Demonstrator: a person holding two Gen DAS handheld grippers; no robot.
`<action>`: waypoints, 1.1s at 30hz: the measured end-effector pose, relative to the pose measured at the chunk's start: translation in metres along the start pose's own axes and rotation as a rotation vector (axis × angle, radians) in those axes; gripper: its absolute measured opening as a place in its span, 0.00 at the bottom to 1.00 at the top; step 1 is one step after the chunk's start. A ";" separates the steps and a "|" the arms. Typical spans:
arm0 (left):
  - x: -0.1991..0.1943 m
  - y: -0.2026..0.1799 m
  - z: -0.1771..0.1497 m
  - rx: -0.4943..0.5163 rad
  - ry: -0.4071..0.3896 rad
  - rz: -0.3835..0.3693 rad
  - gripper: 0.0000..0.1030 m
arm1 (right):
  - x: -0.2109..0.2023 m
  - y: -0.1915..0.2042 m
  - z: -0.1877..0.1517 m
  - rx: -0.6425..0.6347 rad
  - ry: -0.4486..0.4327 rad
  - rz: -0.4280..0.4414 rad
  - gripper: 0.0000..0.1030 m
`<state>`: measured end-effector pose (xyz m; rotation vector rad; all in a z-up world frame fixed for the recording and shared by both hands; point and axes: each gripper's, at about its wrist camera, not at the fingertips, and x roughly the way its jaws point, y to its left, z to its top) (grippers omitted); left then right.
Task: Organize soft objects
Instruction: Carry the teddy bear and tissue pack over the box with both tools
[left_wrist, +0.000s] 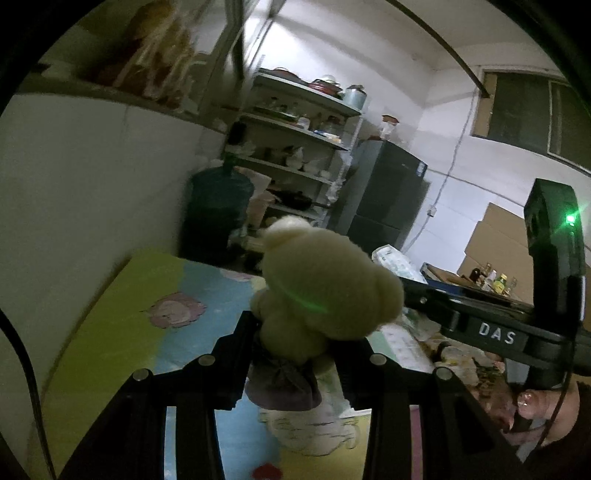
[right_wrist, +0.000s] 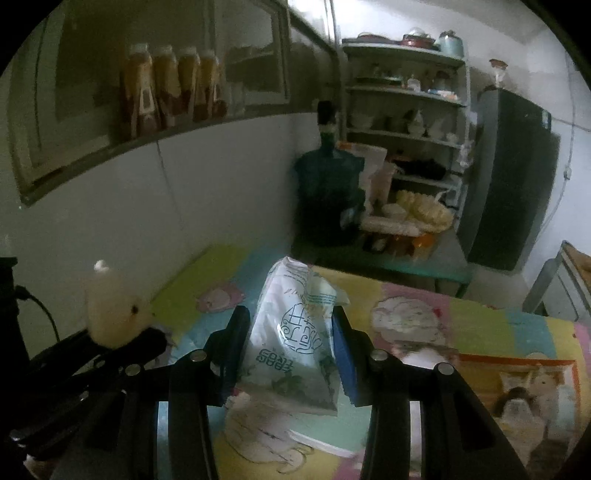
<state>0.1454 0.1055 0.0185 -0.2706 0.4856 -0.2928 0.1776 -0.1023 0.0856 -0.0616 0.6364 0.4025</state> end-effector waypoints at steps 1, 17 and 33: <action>0.001 -0.007 0.000 0.007 0.000 -0.008 0.39 | -0.006 -0.005 -0.002 0.002 -0.011 -0.005 0.44; 0.041 -0.143 -0.017 0.142 0.073 -0.167 0.39 | -0.109 -0.117 -0.056 0.097 -0.107 -0.175 0.44; 0.082 -0.250 -0.053 0.252 0.168 -0.238 0.39 | -0.163 -0.221 -0.121 0.182 -0.101 -0.298 0.44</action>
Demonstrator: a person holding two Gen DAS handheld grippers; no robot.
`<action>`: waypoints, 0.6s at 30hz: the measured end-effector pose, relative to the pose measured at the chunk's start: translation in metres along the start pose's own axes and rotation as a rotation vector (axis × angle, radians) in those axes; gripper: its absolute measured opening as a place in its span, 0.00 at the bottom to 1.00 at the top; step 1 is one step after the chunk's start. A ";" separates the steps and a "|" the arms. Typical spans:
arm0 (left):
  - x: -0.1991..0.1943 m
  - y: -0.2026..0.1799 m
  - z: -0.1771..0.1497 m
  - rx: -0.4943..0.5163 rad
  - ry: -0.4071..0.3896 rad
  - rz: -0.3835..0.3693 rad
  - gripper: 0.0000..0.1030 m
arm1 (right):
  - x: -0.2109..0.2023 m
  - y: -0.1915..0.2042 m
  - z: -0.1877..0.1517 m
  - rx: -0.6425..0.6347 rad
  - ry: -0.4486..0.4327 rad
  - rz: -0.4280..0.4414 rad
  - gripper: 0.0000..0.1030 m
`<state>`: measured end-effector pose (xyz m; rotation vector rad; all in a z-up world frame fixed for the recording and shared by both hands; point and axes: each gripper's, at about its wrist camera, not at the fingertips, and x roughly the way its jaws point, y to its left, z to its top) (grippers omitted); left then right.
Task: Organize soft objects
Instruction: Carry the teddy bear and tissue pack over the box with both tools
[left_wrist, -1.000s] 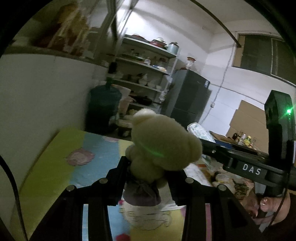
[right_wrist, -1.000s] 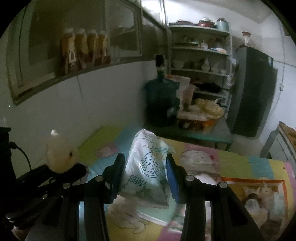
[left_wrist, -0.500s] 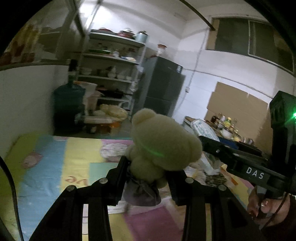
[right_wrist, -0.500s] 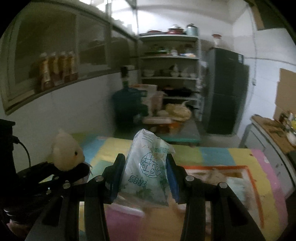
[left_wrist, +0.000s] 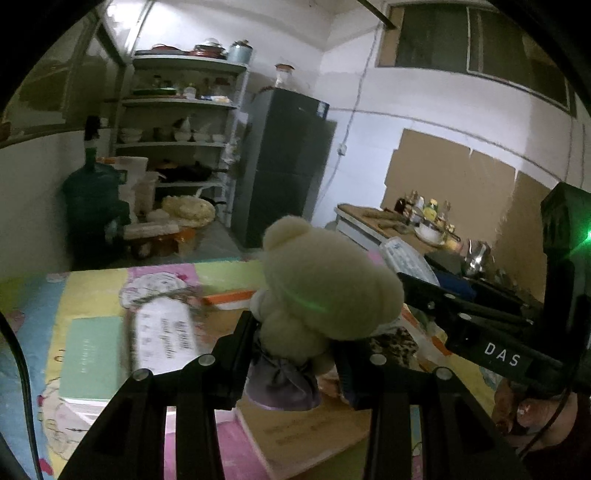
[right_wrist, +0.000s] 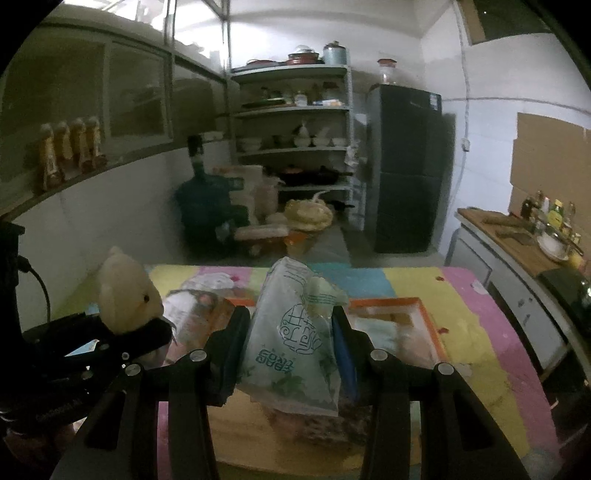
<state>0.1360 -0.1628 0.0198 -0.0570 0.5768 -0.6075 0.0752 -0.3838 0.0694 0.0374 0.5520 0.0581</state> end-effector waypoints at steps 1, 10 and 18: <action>0.004 -0.004 -0.001 0.005 0.009 -0.003 0.39 | 0.000 -0.006 -0.003 0.003 0.004 -0.006 0.44; 0.045 -0.033 -0.012 0.036 0.095 -0.004 0.39 | 0.010 -0.043 -0.027 0.031 0.054 -0.035 0.44; 0.069 -0.045 -0.019 0.053 0.140 0.017 0.39 | 0.019 -0.062 -0.040 0.037 0.084 -0.037 0.44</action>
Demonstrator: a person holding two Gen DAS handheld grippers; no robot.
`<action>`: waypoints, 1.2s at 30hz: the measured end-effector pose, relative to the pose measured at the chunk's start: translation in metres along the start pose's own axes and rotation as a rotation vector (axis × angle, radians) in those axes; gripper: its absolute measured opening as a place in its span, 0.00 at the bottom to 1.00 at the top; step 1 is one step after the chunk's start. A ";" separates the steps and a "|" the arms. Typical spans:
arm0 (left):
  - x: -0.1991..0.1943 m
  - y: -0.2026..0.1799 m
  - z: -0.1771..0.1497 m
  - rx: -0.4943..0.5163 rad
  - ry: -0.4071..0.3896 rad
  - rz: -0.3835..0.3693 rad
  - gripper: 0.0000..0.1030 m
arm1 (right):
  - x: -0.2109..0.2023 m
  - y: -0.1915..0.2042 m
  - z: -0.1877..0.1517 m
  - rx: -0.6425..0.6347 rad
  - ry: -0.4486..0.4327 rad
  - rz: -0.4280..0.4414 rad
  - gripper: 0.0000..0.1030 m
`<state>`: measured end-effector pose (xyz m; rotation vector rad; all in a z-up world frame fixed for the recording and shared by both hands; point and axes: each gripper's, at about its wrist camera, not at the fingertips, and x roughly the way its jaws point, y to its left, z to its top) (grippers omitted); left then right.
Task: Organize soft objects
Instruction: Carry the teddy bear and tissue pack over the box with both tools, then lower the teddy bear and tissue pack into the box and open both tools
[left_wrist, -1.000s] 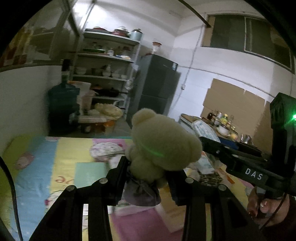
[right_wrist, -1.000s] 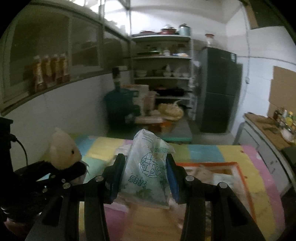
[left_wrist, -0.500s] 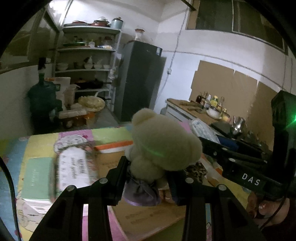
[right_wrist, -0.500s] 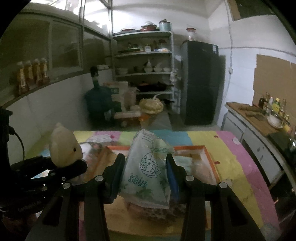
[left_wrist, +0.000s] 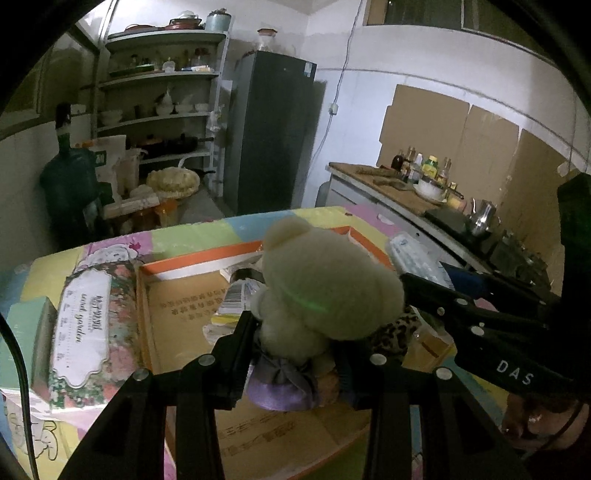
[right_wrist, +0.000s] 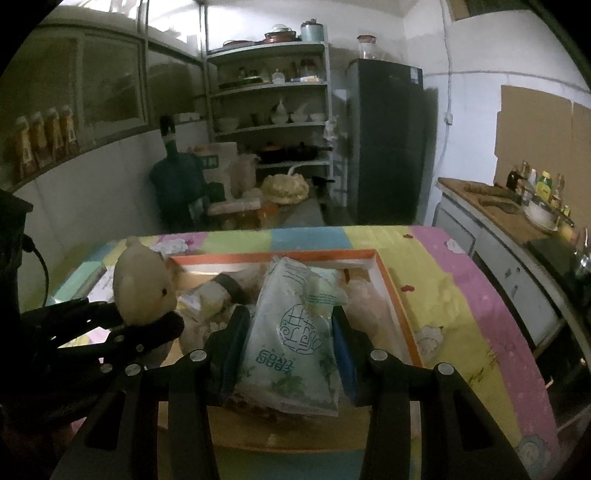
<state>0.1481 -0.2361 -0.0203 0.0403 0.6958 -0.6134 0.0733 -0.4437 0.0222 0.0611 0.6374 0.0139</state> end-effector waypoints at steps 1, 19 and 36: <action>0.002 -0.001 0.000 0.002 0.003 0.003 0.39 | 0.002 -0.002 -0.002 0.002 0.003 0.002 0.44; 0.036 -0.008 -0.003 0.021 0.049 0.030 0.40 | 0.027 -0.014 -0.013 0.013 0.048 0.019 0.45; 0.034 -0.002 -0.002 -0.037 0.045 -0.025 0.49 | 0.035 -0.019 -0.016 0.034 0.033 0.051 0.62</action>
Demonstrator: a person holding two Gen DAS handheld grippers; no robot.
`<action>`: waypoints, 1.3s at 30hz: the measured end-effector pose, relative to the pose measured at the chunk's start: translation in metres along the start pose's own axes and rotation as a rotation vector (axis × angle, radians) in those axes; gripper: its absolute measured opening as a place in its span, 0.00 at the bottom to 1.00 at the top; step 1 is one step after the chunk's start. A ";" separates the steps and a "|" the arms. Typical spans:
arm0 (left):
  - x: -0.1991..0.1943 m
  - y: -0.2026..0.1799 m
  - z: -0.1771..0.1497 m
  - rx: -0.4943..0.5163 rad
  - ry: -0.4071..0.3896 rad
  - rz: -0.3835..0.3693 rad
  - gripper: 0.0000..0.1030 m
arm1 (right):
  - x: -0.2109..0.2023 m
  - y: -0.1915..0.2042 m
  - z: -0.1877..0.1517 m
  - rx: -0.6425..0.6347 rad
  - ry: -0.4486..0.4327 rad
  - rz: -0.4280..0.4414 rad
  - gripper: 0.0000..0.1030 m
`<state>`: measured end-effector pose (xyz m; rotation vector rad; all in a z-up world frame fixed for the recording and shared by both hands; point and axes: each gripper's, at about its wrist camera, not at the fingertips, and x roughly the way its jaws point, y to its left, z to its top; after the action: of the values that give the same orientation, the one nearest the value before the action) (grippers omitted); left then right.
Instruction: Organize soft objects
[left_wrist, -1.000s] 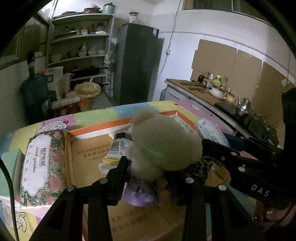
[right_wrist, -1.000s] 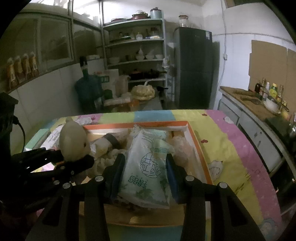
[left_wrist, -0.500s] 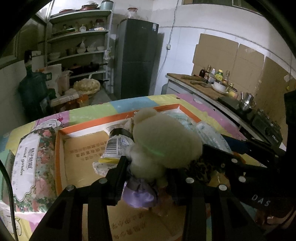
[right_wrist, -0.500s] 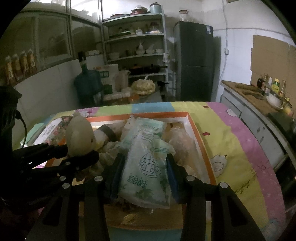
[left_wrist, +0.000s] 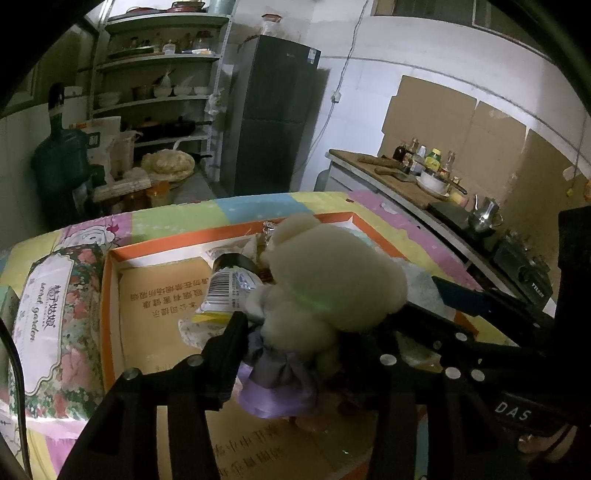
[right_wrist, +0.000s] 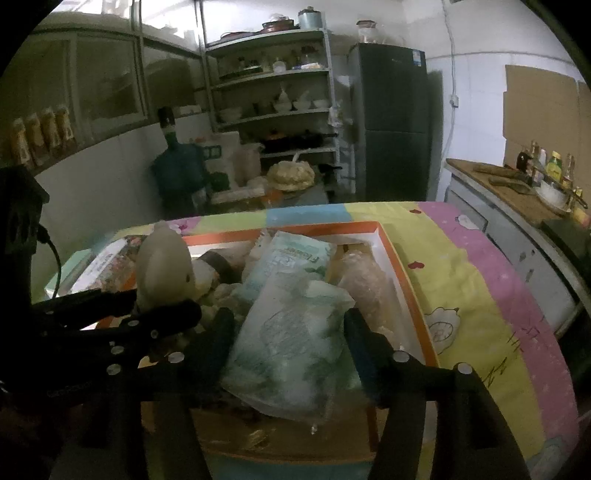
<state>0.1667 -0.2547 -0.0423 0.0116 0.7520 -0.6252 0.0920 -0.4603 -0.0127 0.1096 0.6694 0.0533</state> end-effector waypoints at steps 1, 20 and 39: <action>-0.002 0.000 0.000 -0.001 -0.004 -0.002 0.50 | -0.002 -0.001 -0.001 0.000 -0.003 -0.001 0.63; -0.035 0.002 0.005 -0.010 -0.087 -0.003 0.77 | -0.036 0.000 -0.001 0.045 -0.073 0.001 0.68; -0.122 0.023 -0.023 -0.065 -0.204 0.261 0.77 | -0.073 0.066 -0.007 0.047 -0.148 0.008 0.71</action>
<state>0.0961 -0.1661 0.0138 -0.0138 0.5615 -0.3464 0.0290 -0.4009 0.0346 0.1606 0.5222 0.0370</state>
